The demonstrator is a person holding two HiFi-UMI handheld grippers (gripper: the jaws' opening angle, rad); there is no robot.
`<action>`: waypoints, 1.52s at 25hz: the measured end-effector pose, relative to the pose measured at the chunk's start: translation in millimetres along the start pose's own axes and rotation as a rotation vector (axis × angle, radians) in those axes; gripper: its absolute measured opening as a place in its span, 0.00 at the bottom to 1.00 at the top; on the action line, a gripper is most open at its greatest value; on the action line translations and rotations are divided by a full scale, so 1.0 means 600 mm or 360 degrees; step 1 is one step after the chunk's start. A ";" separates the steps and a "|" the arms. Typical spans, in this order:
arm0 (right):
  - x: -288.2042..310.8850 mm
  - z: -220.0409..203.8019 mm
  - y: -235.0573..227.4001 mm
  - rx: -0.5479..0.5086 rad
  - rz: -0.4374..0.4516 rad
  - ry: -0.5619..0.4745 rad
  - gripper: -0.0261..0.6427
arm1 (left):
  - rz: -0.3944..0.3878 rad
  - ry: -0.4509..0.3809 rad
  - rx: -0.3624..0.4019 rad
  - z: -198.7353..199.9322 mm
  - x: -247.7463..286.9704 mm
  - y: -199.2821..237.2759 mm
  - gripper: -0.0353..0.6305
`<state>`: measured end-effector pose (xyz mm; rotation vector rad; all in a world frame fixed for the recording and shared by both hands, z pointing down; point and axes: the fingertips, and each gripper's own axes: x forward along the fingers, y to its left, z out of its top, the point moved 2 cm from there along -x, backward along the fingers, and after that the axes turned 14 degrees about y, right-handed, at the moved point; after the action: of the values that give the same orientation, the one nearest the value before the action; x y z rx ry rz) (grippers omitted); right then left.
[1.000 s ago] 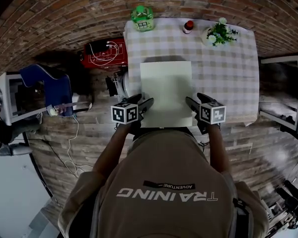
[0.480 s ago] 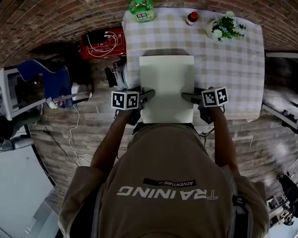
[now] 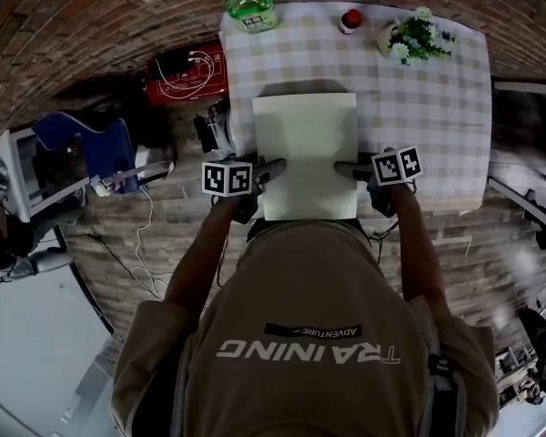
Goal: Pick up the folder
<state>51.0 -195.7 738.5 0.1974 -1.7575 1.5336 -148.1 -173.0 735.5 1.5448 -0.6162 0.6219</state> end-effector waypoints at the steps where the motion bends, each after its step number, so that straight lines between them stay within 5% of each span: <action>1: 0.000 0.000 -0.001 -0.0003 -0.0003 -0.0006 0.47 | -0.0005 -0.0012 0.0002 0.000 0.000 0.000 0.56; 8: -0.001 0.002 -0.003 -0.0017 -0.0008 0.0081 0.47 | 0.0003 -0.0063 -0.0008 -0.001 0.003 -0.001 0.56; 17: -0.002 -0.003 0.008 -0.0016 -0.0021 -0.0157 0.47 | 0.0018 -0.0012 0.0019 -0.004 -0.001 -0.001 0.56; 23: -0.025 -0.006 0.041 -0.0156 -0.0100 -0.0215 0.47 | 0.0088 -0.0084 0.0178 -0.001 -0.032 -0.034 0.56; 29: -0.091 0.049 0.111 -0.0324 -0.0166 -0.0450 0.47 | 0.0098 -0.0285 0.0314 0.056 -0.113 -0.075 0.56; 38: -0.254 0.154 0.254 -0.0710 -0.0345 -0.0796 0.47 | 0.0134 -0.0647 0.0676 0.185 -0.271 -0.198 0.56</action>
<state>26.1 -293.8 527.3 0.5612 -2.3303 0.9524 -176.2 -273.6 530.9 2.0790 -0.8993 0.5249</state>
